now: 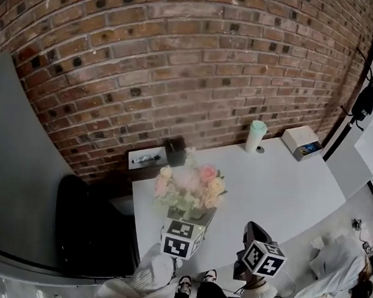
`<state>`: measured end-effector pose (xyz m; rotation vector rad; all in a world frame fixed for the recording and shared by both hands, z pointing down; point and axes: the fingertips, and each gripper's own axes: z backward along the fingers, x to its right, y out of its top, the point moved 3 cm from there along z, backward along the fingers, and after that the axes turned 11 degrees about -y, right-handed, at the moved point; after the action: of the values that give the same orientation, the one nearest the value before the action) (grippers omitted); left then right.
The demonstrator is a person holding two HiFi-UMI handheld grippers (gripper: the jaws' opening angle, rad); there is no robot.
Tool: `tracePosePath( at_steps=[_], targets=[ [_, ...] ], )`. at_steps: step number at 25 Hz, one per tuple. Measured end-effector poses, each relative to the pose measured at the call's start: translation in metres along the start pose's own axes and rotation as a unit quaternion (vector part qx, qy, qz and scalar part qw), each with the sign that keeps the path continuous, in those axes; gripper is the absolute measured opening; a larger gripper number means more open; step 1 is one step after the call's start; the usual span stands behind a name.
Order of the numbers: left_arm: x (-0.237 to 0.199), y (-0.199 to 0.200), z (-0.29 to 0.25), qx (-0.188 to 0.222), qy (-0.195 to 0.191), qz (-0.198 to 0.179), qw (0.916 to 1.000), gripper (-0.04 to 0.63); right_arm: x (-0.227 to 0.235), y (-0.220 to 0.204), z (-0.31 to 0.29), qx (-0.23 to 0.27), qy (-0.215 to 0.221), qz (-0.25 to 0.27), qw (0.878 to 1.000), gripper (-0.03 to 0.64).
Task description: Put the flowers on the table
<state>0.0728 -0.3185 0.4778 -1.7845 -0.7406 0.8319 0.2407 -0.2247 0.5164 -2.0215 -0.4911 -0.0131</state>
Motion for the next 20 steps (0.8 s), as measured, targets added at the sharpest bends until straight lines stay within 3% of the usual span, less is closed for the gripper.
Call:
tracePosePath(
  at_steps=[20],
  targets=[
    [-0.05,0.013,-0.078,-0.009,0.059,0.011,0.9982,0.314,0.006,0.051,-0.096,-0.023,0.048,0.026,0.998,0.023]
  ],
)
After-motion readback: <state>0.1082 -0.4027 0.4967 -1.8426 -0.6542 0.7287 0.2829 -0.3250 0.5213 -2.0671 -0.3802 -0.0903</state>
